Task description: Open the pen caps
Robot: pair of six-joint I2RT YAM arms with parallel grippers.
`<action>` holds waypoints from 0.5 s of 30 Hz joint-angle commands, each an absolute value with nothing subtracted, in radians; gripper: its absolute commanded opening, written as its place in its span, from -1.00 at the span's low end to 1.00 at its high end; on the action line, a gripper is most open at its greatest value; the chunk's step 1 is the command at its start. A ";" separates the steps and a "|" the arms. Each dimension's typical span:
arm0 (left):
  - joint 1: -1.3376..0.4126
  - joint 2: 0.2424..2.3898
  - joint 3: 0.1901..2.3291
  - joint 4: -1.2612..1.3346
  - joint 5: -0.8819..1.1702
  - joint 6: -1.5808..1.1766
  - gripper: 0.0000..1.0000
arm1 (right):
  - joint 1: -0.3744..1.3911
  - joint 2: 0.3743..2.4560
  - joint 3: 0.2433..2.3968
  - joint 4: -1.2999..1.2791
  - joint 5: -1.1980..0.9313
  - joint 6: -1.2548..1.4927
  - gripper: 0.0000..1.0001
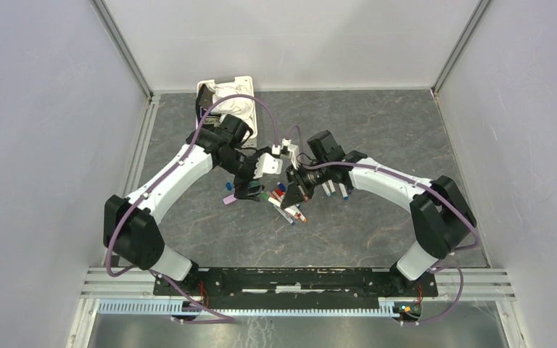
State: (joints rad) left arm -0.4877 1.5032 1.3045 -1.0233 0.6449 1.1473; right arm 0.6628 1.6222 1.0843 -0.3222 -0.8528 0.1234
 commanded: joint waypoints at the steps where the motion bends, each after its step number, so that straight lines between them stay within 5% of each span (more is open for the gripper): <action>1: -0.516 1.494 1.298 -1.077 0.726 1.224 0.74 | 0.665 1.637 1.116 -0.260 -0.979 0.148 -1.00; 15: -0.555 1.543 1.320 -1.200 0.718 1.278 -0.29 | 0.664 1.652 1.142 -0.266 -0.972 0.164 -1.00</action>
State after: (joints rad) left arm -0.5457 1.5108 1.2984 -1.1408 0.6830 1.2270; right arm 0.6628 1.6489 1.1015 -0.2928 -0.9508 0.1619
